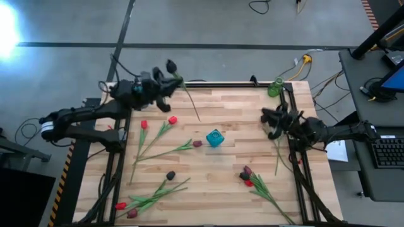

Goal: Sort flowers into vase by color
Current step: Put the black flower into the right blue vase

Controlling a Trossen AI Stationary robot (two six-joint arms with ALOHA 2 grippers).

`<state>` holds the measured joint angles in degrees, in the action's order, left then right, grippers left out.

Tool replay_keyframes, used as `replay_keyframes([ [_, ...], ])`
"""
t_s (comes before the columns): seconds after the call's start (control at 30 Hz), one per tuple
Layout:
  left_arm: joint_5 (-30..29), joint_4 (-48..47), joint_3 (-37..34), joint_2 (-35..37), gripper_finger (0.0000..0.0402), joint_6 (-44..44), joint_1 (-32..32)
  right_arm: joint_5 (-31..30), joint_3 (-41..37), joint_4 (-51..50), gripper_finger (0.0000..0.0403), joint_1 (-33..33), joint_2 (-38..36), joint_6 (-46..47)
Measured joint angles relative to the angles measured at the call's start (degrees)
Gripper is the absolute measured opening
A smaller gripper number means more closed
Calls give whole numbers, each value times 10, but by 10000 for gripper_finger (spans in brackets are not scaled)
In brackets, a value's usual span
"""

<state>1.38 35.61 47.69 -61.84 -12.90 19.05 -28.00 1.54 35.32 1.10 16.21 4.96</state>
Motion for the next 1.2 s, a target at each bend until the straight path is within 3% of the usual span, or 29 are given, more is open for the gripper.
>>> replay_keyframes([
  [0.07, 28, 6, 5, -24, 0, 1, -3, -26, 0, 47, 28, 0, 0, 34],
  [0.2, 85, 13, 28, -67, 0, -6, -5, 11, 6, 174, 28, 0, 0, 111],
  [0.27, 112, 15, 43, -88, 0, 1, -11, 25, 32, 182, 28, 0, 0, 118],
  [0.33, 122, 19, 68, -110, 0, 26, -17, 27, 71, 126, 28, 0, 4, 115],
  [0.5, 153, 8, 121, -163, 0, 55, -23, 28, 212, -155, 28, 1, 63, 132],
  [0.6, 157, 8, 127, -187, 0, 59, -31, 57, 295, -251, 28, 2, 101, 135],
  [0.77, 156, 45, 127, -214, 0, 69, -69, 102, 400, -311, 28, 2, 142, 97],
  [0.87, 106, 19, 126, -234, 0, 119, -91, 100, 443, -352, 28, 2, 159, 80],
  [0.97, 64, 20, 125, -246, 0, 135, -92, 100, 471, -382, 28, 2, 171, 79],
  [1.2, 63, 23, 125, -264, 0, 111, -98, 100, 492, -391, 28, 2, 177, 50],
])
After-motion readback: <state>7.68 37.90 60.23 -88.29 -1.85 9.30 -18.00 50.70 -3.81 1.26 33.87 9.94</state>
